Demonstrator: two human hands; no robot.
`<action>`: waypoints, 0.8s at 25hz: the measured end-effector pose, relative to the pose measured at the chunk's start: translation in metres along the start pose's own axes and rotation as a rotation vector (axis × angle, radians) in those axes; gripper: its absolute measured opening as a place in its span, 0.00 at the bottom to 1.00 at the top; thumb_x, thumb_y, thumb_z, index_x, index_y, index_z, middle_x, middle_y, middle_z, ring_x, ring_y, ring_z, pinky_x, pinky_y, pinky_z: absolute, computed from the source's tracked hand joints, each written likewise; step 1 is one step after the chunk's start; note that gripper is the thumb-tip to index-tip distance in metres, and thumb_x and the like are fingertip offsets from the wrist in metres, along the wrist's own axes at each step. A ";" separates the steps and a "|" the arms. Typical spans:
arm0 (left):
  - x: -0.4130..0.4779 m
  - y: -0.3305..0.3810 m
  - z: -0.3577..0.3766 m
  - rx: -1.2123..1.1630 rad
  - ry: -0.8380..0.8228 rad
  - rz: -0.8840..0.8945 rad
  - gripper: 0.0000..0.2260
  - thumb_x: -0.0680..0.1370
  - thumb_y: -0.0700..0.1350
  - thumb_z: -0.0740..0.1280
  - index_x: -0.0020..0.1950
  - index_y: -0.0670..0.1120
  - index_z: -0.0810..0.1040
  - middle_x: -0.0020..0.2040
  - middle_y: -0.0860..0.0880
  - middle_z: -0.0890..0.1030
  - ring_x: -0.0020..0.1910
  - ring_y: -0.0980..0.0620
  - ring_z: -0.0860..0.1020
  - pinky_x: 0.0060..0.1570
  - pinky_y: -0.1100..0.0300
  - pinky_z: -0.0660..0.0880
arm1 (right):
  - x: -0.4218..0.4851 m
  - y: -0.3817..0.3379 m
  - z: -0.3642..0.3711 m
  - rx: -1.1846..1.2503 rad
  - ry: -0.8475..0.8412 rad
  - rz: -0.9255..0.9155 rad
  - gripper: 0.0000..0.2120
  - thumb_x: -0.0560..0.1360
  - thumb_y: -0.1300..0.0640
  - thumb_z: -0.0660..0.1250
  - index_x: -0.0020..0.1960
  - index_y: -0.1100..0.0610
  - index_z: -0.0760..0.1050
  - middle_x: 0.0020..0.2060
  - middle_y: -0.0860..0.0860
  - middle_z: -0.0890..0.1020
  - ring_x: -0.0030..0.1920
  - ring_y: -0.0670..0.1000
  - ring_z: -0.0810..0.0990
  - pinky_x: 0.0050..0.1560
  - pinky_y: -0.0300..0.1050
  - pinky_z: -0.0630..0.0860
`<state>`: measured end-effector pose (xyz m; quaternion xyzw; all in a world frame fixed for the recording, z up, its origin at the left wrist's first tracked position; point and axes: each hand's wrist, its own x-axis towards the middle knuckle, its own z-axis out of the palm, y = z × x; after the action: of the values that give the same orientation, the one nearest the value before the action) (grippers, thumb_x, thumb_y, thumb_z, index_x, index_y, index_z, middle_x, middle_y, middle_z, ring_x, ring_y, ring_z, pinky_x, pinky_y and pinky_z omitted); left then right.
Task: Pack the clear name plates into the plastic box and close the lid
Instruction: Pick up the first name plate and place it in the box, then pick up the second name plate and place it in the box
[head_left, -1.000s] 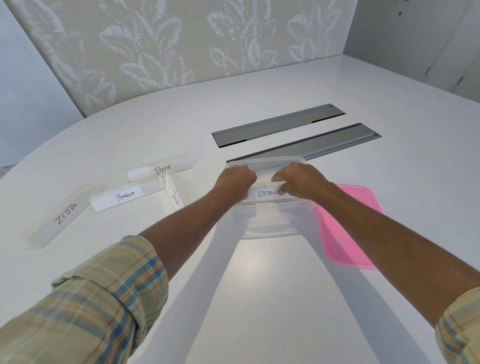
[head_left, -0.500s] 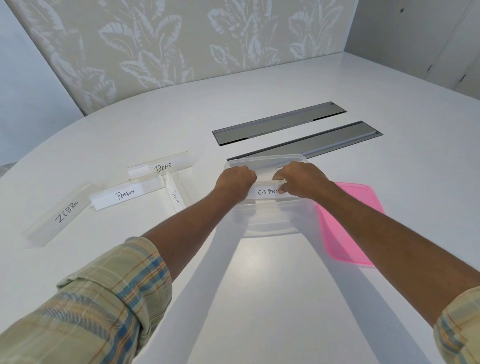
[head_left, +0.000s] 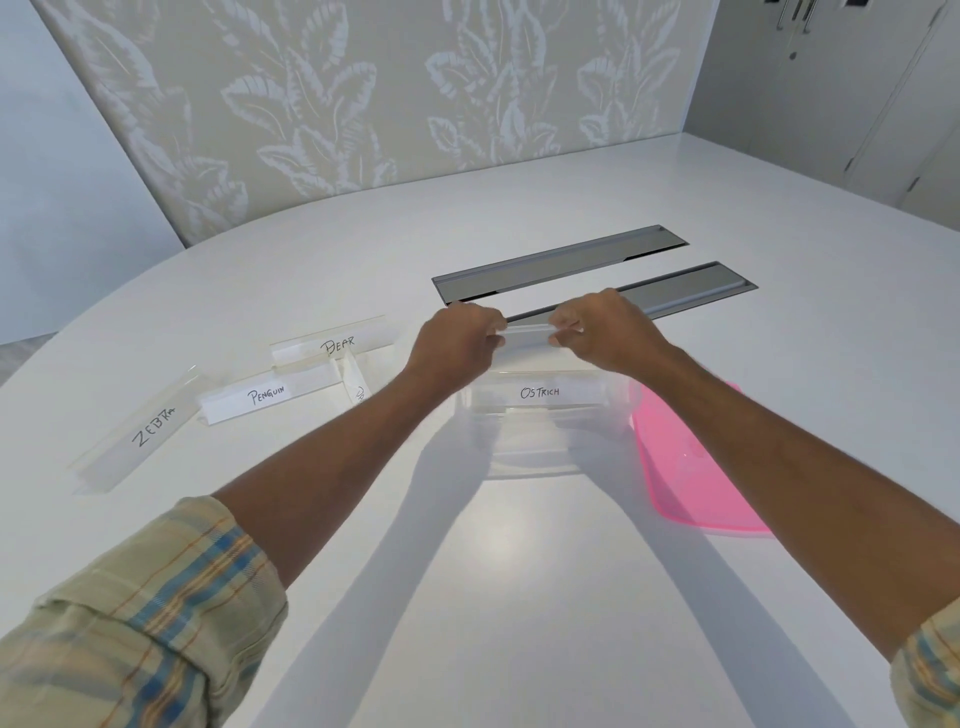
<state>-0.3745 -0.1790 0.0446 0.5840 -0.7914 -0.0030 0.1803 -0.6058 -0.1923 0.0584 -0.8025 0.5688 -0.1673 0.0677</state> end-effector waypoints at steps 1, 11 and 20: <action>-0.005 -0.007 -0.009 -0.012 0.035 -0.018 0.10 0.81 0.47 0.70 0.61 0.51 0.85 0.57 0.49 0.87 0.60 0.44 0.82 0.57 0.49 0.79 | 0.000 -0.007 -0.005 0.026 0.031 -0.002 0.09 0.76 0.50 0.74 0.54 0.53 0.85 0.49 0.51 0.88 0.52 0.56 0.85 0.53 0.52 0.82; -0.056 -0.117 -0.062 0.008 -0.004 -0.203 0.15 0.80 0.38 0.67 0.62 0.50 0.85 0.57 0.51 0.87 0.59 0.47 0.83 0.56 0.50 0.80 | 0.002 -0.136 0.010 0.201 0.083 -0.067 0.12 0.77 0.49 0.73 0.59 0.51 0.85 0.53 0.49 0.88 0.56 0.52 0.86 0.57 0.53 0.82; -0.078 -0.177 -0.045 0.097 -0.213 -0.127 0.17 0.82 0.41 0.68 0.71 0.52 0.79 0.70 0.50 0.79 0.72 0.46 0.73 0.62 0.49 0.75 | 0.004 -0.213 0.088 0.331 -0.073 0.047 0.12 0.76 0.49 0.74 0.55 0.54 0.86 0.50 0.49 0.89 0.53 0.51 0.86 0.56 0.52 0.83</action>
<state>-0.1783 -0.1543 0.0261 0.6374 -0.7668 -0.0381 0.0661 -0.3844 -0.1296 0.0402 -0.7724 0.5490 -0.2280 0.2234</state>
